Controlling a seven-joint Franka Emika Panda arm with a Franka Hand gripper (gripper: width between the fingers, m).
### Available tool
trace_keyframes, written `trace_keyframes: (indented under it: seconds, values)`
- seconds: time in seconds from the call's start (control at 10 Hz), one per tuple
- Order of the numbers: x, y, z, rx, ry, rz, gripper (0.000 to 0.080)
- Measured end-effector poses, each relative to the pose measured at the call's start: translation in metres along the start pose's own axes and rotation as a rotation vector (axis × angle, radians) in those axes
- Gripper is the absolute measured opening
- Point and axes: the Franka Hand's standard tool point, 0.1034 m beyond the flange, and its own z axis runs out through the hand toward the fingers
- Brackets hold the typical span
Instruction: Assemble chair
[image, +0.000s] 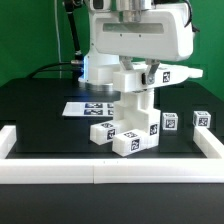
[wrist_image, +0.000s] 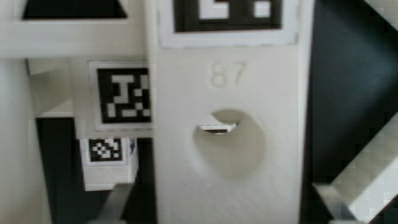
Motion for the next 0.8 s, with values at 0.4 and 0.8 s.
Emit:
trace_keyframes:
  seconds: [0.4,0.8]
  values:
    - [-0.0051,-0.0031,0.0008,-0.002,-0.001,0.031,0.029]
    - [-0.0057,-0.0039,0.001,-0.001,0.0,0.022,0.029]
